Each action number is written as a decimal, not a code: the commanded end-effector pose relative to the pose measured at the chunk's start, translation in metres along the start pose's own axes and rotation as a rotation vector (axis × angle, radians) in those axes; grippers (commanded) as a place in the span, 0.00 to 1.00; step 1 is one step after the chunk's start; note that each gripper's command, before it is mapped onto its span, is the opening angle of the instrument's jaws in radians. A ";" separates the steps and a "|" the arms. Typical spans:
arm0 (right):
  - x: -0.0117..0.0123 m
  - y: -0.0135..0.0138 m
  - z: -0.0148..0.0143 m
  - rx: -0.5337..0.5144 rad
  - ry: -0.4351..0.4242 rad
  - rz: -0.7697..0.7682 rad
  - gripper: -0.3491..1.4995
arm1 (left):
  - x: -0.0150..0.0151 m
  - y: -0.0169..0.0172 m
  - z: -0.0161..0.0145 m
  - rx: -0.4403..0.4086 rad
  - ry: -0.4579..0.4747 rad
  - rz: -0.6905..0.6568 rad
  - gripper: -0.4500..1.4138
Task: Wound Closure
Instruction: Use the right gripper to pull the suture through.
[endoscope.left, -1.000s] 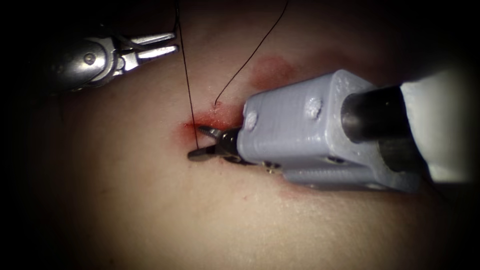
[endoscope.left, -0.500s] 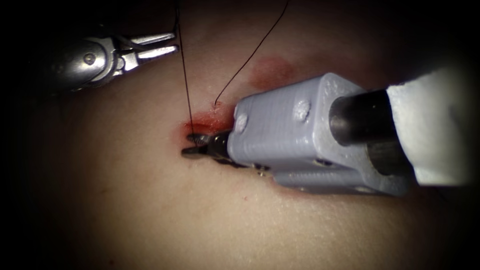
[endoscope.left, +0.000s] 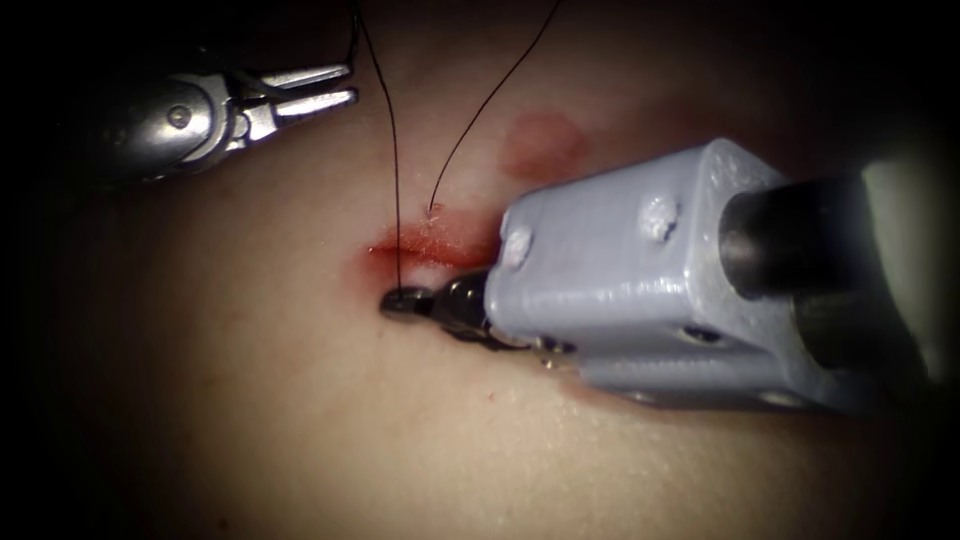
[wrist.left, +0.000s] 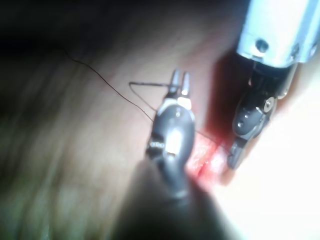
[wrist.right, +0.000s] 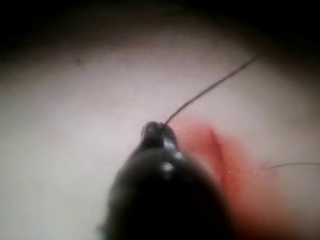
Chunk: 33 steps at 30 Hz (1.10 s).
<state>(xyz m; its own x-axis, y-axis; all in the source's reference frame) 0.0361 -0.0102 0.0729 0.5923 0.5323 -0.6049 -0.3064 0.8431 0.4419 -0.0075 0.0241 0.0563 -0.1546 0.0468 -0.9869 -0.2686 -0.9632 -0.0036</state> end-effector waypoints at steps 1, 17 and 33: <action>0.0012 -0.0019 -0.0003 0.019 -0.001 0.004 0.00 | -0.0006 0.0000 0.0006 -0.001 0.002 0.001 0.05; 0.0061 -0.0066 -0.0040 -0.094 0.118 -0.148 0.99 | -0.0005 0.0001 0.0005 -0.002 0.002 0.007 0.05; 0.0022 -0.0009 -0.0056 -0.217 0.039 -0.267 0.99 | -0.0006 0.0000 0.0003 -0.005 0.003 0.007 0.05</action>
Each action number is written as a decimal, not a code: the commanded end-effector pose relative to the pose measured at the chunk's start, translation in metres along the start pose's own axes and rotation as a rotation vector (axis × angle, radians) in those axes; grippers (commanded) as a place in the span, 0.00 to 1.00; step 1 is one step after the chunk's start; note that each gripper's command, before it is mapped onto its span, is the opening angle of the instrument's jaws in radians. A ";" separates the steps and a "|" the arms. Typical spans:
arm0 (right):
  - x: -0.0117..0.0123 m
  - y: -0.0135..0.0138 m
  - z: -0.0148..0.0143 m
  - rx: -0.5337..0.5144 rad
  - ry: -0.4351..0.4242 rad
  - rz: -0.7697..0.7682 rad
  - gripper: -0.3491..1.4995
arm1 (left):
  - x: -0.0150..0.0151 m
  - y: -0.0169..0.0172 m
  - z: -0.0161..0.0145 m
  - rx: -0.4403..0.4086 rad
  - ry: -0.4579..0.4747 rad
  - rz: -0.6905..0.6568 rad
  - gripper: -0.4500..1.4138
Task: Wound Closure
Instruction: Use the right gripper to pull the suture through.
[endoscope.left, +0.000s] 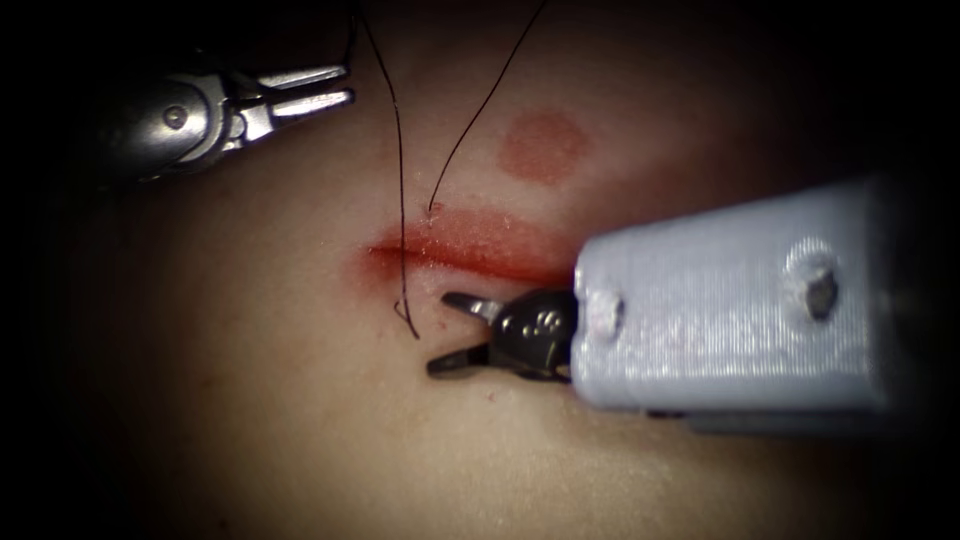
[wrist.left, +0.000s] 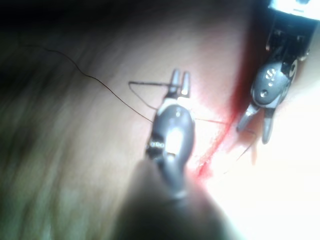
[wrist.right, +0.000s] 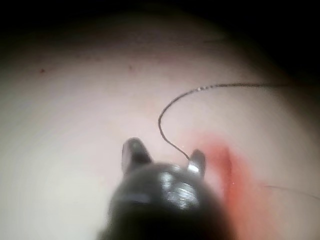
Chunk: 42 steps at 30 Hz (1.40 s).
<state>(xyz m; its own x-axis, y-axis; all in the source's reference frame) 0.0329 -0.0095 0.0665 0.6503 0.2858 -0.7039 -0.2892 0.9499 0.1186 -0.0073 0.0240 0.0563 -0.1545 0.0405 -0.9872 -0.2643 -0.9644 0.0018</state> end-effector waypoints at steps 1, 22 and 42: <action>-0.0004 0.0006 0.0014 -0.027 0.025 0.012 0.99 | -0.0005 0.0000 0.0005 -0.001 0.001 0.000 0.05; -0.0029 -0.0025 0.0082 -0.025 0.054 -0.060 0.99 | -0.0006 -0.0001 0.0003 -0.003 0.002 0.000 0.05; -0.0044 -0.0023 0.0095 0.025 0.092 -0.097 0.00 | -0.0006 0.0000 0.0003 -0.003 0.002 0.000 0.05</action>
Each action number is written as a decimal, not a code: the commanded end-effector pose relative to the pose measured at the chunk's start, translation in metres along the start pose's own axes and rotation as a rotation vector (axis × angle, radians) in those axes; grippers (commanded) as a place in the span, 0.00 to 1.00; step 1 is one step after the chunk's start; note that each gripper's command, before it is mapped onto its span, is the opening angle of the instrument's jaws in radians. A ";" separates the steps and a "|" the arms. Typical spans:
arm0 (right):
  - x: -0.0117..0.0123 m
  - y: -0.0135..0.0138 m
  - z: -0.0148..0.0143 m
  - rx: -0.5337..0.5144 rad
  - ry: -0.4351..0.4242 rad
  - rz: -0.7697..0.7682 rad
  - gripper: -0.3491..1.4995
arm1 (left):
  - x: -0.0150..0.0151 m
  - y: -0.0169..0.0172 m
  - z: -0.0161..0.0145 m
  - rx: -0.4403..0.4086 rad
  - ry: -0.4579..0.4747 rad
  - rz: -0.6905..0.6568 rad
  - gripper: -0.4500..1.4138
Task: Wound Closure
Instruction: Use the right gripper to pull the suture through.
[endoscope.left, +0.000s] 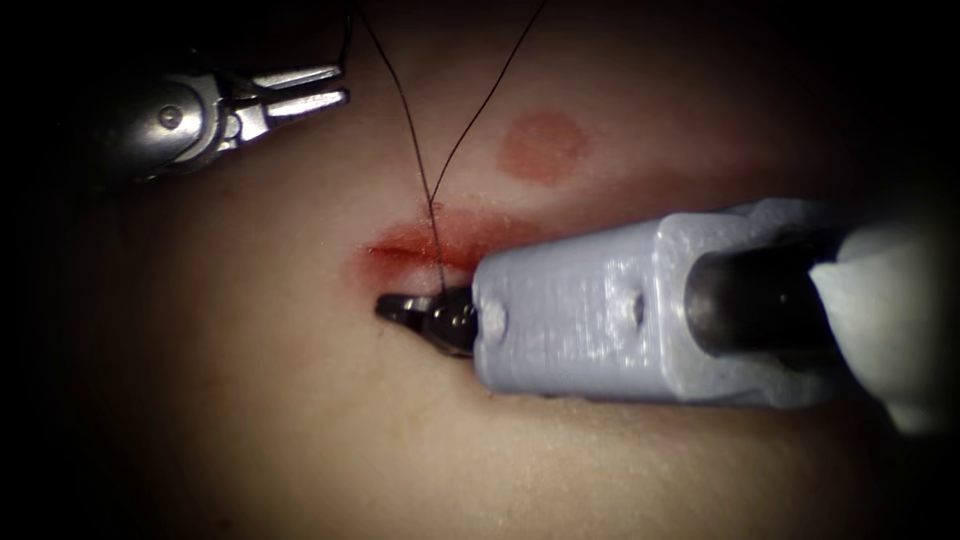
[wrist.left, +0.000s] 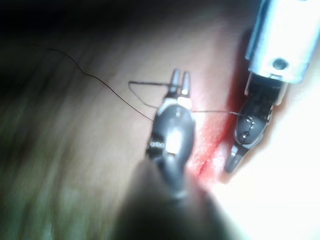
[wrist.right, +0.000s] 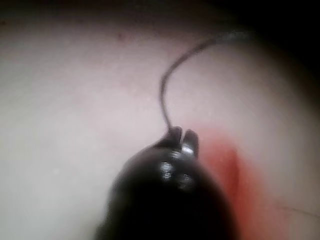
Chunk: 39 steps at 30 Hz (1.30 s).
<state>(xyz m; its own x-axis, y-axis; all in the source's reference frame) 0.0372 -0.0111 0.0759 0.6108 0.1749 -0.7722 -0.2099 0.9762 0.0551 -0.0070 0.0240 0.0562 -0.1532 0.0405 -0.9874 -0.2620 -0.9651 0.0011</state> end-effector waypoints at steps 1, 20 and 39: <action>0.0001 -0.0007 -0.0004 0.016 0.001 0.012 0.00 | -0.0006 0.0000 0.0006 0.000 0.001 0.001 0.05; 0.0163 -0.0039 -0.0141 0.032 0.029 0.027 0.00 | -0.0006 0.0000 0.0004 -0.002 0.002 0.001 0.05; 0.0107 -0.0023 -0.0201 0.020 0.045 -0.115 0.99 | -0.0006 -0.0001 0.0000 -0.006 0.004 0.001 0.05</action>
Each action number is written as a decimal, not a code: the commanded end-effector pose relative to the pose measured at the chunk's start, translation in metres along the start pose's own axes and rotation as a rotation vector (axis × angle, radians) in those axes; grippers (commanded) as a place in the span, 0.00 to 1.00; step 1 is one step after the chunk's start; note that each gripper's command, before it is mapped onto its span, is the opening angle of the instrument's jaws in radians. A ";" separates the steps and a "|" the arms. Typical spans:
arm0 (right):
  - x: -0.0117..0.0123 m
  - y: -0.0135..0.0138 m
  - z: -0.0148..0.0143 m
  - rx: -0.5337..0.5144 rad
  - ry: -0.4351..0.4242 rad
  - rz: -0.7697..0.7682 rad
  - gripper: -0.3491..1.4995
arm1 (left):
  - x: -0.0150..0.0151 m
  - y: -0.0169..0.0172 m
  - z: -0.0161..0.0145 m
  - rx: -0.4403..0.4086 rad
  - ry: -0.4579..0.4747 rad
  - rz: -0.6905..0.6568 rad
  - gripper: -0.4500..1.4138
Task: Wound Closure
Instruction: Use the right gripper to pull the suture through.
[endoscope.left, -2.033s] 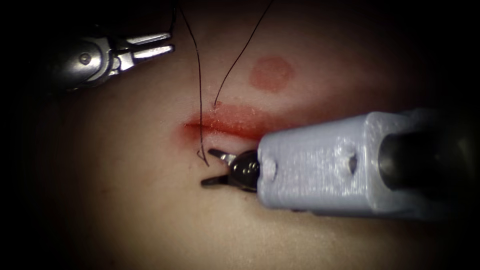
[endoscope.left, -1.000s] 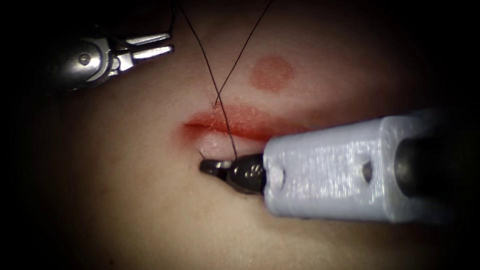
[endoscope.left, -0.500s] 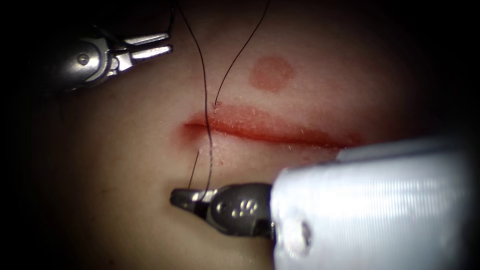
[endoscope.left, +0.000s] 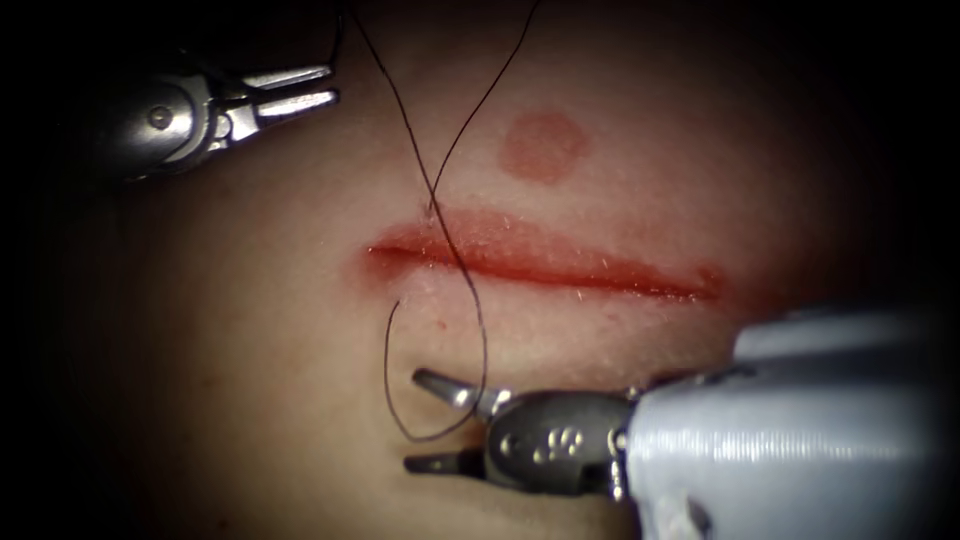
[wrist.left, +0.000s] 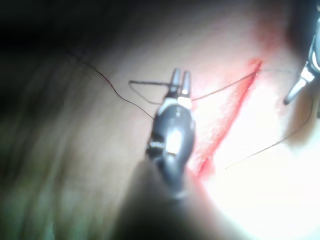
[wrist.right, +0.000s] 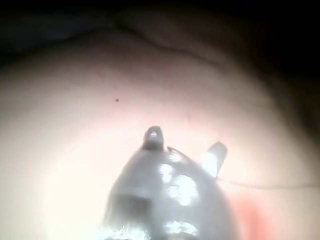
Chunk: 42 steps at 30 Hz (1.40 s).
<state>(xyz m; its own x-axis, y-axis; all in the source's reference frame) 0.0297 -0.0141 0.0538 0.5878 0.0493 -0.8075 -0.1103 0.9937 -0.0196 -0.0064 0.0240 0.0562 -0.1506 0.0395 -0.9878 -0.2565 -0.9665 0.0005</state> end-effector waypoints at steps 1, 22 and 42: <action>-0.0012 0.0001 -0.0001 -0.014 -0.010 0.006 0.99 | -0.0006 0.0000 0.0006 0.000 0.001 0.000 0.05; -0.0091 0.0005 0.0113 -0.047 -0.104 -0.154 0.99 | -0.0006 0.0000 0.0006 0.000 0.001 0.001 0.05; -0.0106 0.0017 0.0214 -0.077 -0.248 -0.211 0.97 | -0.0006 0.0001 0.0005 -0.001 0.002 0.001 0.05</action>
<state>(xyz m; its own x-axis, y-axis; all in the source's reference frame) 0.0403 -0.0106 0.0747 0.7799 -0.1325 -0.6116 -0.0144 0.9732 -0.2293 -0.0063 0.0239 0.0563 -0.1514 0.0395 -0.9877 -0.2569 -0.9664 0.0007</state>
